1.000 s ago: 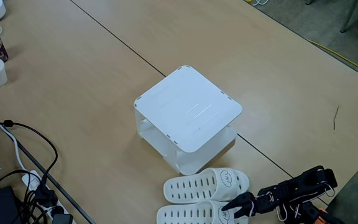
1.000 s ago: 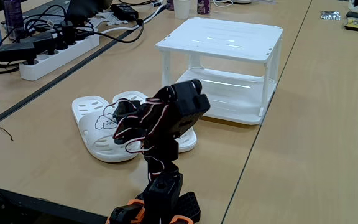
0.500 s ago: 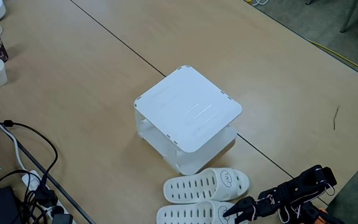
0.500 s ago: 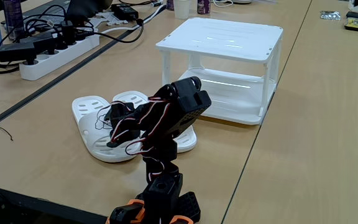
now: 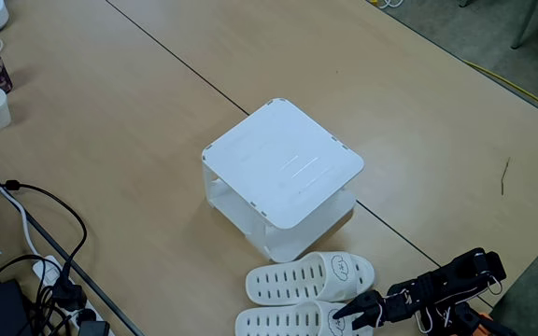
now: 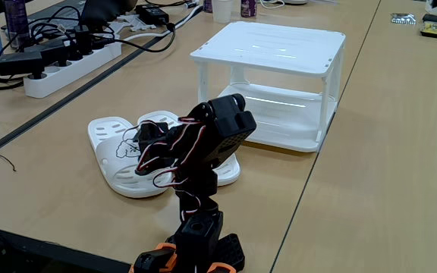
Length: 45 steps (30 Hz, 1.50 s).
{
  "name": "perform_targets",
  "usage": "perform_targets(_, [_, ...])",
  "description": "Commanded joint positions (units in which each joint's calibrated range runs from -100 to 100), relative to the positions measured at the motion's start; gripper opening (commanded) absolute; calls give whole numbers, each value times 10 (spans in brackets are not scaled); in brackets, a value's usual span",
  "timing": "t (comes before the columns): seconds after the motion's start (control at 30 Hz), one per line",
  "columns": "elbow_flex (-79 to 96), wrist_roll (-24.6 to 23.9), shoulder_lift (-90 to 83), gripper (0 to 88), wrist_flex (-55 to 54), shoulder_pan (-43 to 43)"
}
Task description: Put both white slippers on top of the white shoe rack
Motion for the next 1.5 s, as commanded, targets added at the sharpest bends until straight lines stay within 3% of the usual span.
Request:
perform_targets(0.0, [-29, 4, 1, 247, -10, 0])
perform_targets(0.6, [-58, 4, 9, 246, -10, 4])
perform_targets(1.07, [-78, 4, 120, 226, -108, -1])
perform_targets(1.17, [-78, 4, 120, 154, -108, -1])
perform_targets(1.27, [-78, 4, 120, 18, -108, -1])
perform_targets(1.47, [-85, 4, 114, 8, -108, -1])
